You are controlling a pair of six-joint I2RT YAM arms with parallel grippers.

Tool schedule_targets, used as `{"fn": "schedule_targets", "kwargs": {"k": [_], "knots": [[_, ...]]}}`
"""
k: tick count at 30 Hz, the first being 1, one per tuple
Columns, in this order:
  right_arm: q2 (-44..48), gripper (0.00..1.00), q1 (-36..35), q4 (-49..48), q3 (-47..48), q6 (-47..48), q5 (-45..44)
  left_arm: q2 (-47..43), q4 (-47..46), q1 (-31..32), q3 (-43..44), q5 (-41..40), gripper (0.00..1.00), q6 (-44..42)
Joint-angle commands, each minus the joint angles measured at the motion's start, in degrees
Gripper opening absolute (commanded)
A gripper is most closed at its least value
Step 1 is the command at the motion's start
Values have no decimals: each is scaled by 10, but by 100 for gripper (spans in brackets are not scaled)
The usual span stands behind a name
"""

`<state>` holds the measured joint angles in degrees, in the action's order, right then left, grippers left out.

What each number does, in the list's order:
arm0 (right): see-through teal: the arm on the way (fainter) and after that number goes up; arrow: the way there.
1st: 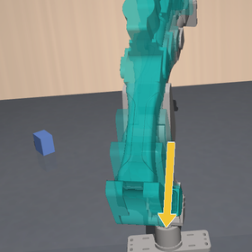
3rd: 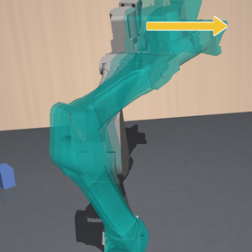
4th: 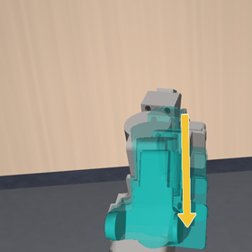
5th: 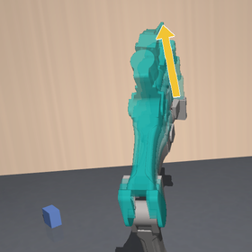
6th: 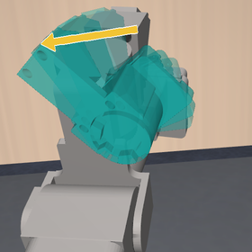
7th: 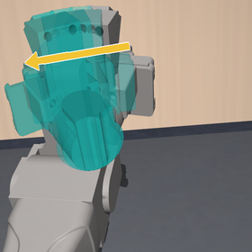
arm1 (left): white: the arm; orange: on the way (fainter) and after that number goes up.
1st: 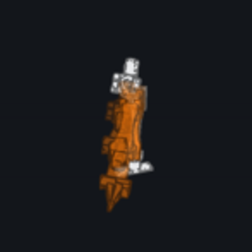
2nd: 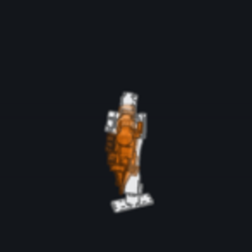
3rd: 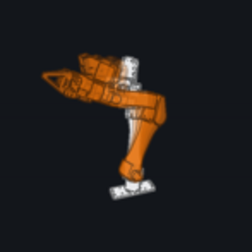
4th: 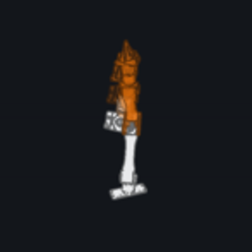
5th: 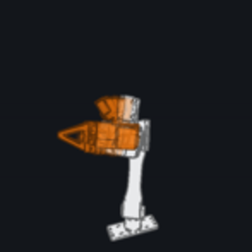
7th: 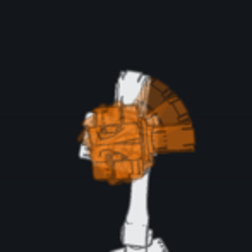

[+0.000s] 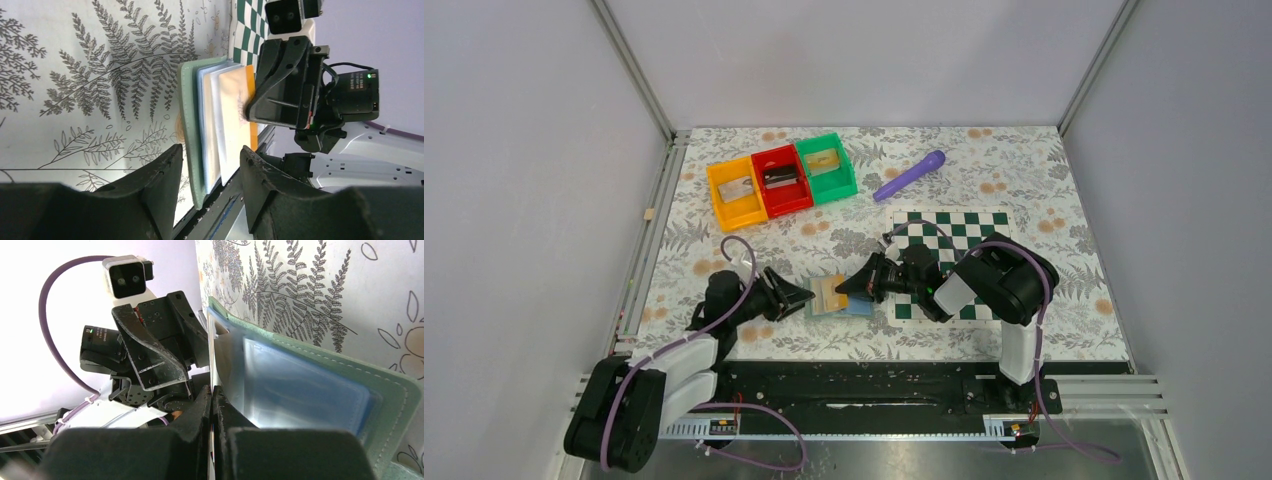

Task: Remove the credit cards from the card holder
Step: Remove the credit card from the card holder.

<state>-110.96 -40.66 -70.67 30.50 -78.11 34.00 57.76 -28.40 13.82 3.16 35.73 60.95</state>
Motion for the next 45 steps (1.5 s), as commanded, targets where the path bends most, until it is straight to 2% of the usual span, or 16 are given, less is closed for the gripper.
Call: {"fn": "schedule_targets", "kwargs": {"k": [1, 7, 10, 13, 19, 23, 27, 34, 39, 45], "knots": [[1, 0, -4, -25, 3, 8, -7, -31, -27, 3, -3, -6, 46, 3], [-9, 0, -8, 6, 8, 32, -19, -122, 169, 19, 48, -75, 45, -52], [-19, 0, -14, 2, 16, 32, -22, -152, 201, 21, 47, -105, 45, -50], [-22, 0, -20, -1, 21, 29, -25, -157, 176, 21, 35, -99, 45, -35], [-21, 0, -24, -9, 21, 22, -29, -104, 116, 26, 27, -75, 44, -27], [-25, 0, -26, -31, 24, 8, -26, -51, 10, 26, 2, -50, 45, 3], [-27, 0, -29, -29, 26, 8, -26, -11, -44, 30, -2, -35, 45, 10], [-31, 0, -30, -32, 30, 5, -23, -9, -41, 39, 4, -45, 44, 2], [-36, 0, -30, -48, 31, -7, -19, 6, -51, 42, 6, -43, 38, 0], [-36, 0, -31, -56, 29, -11, -20, 10, -51, 44, 6, -42, 39, 2]]}}
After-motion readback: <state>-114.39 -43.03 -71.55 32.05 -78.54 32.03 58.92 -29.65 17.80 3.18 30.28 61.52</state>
